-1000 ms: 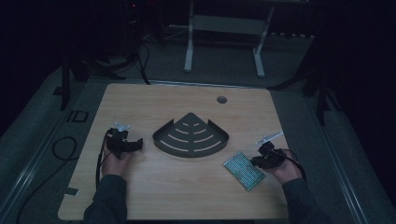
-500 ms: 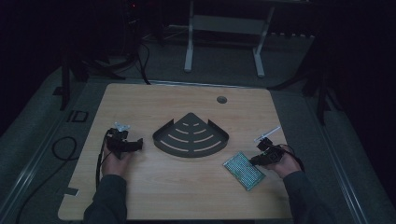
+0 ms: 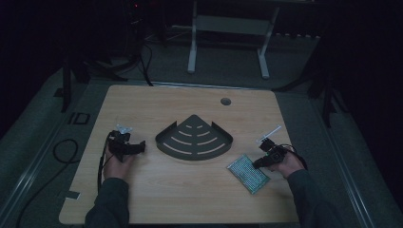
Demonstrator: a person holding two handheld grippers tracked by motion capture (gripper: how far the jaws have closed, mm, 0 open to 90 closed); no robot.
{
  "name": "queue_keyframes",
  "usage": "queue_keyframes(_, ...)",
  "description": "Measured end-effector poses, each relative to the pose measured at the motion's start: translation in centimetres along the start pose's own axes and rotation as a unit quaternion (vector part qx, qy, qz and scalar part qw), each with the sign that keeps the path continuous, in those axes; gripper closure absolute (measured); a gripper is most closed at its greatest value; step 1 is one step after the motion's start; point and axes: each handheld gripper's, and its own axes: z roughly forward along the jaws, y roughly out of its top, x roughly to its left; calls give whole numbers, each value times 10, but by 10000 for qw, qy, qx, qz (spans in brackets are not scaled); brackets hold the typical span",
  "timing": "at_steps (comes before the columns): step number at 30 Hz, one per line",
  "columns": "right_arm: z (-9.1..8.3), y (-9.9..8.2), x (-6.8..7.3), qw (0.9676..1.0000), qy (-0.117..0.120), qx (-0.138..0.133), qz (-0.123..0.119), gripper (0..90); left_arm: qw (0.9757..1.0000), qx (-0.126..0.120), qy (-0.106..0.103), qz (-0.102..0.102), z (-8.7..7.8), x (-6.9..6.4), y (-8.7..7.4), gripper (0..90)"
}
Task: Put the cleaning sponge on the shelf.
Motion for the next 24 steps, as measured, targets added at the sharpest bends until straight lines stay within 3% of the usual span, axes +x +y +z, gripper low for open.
queue_keyframes(12, 3, 1, -10, 9994, 285, 133, 114, 754, 10000, 0, 0, -1, 0, 0, 0, 95)
queue_keyframes(18, 5, 0, -18, 9981, 521, 133, 304, 740, 10000, 0, 0, -1, 0, 0, 0, 95)
queue_keyframes(24, 6, -1, -19, 9972, 661, 113, 340, 806, 10000, 0, 0, 0, 0, 0, 0, 95)
